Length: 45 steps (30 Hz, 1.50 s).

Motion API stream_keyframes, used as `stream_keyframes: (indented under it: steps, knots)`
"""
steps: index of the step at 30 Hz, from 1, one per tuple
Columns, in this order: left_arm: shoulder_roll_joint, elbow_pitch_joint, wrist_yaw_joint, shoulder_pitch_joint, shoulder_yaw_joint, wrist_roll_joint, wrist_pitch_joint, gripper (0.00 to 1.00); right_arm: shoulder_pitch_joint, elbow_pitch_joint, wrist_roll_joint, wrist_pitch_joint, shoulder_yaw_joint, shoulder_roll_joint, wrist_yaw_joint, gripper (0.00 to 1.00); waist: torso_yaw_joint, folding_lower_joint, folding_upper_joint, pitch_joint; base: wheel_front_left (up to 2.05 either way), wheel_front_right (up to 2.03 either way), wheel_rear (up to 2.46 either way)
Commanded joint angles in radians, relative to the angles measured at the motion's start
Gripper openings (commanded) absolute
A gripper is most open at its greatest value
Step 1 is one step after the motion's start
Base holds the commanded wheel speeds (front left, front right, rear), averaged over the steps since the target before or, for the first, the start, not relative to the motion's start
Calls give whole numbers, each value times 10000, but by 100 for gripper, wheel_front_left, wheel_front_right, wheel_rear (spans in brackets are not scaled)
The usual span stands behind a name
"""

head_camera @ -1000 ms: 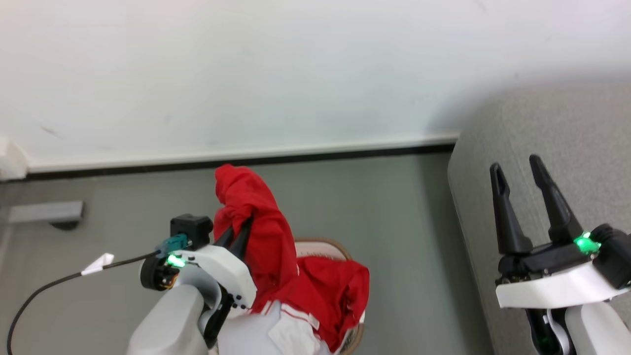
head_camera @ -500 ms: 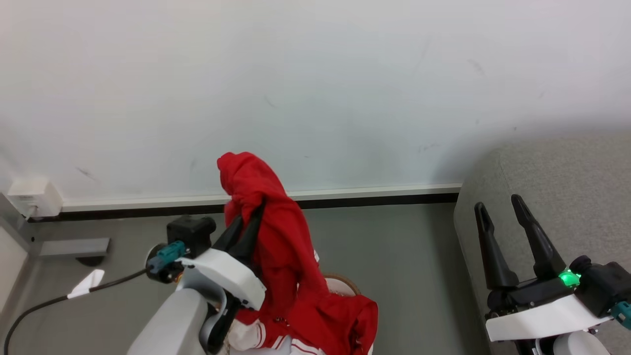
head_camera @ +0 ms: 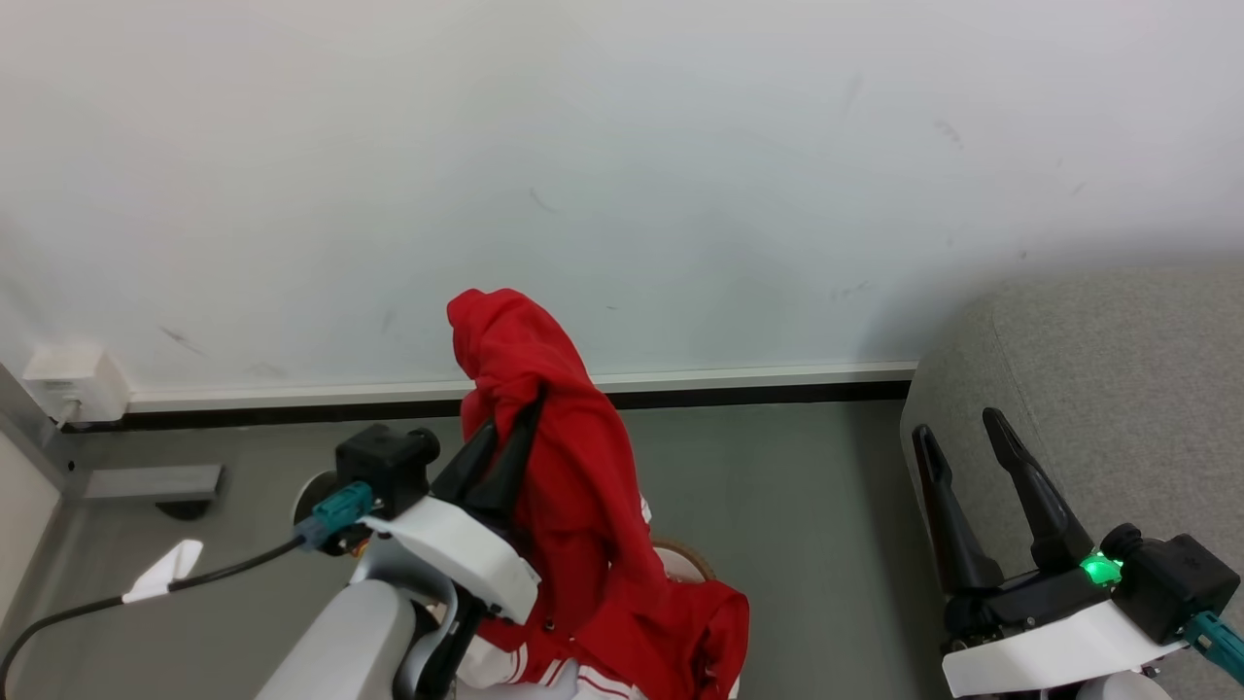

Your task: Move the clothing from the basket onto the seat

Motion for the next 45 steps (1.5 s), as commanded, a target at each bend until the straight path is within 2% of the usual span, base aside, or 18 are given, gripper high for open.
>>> stream_keyframes:
  steps: [1, 8, 16, 23, 31, 39, 45]
  knots:
    - [48, -83, 40, 144, -10, 18, 14, 0, -79, -21, 18, 11, 1, -91, -21, 100, -3, 1, 0, 0, 0, 0, 0]
    - [59, -289, 40, 26, -133, -5, 147, 0, -151, -77, 166, 9, 611, -307, -21, 100, 46, 1, 0, -2, 0, 0, 0]
    - [-130, -162, -97, -300, -417, -24, 306, 0, -489, 412, 534, 9, 2453, -523, -21, 100, 307, 1, 0, -26, 0, 0, 0]
    - [-459, 105, -309, -624, -893, -15, 443, 0, -1231, 1675, 741, 11, 4399, -549, -21, 100, 728, 1, 0, -98, 0, 0, 0]
    - [-826, 487, -528, -869, -1438, -182, 523, 0, -2234, 3325, 1090, 10, 5867, -238, -21, 100, 1282, 1, 0, -177, 0, 0, 0]
    - [-1163, 652, -668, -1002, -2138, -478, 623, 0, -2766, 5234, 544, 11, 5789, 294, -21, 100, 1921, 1, 0, -265, 0, 0, 0]
    - [-1347, 644, -722, -1072, -2698, -698, 717, 0, -2972, 5871, 264, 10, 5468, 517, -21, 100, 2323, 1, 0, -307, 0, 0, 0]
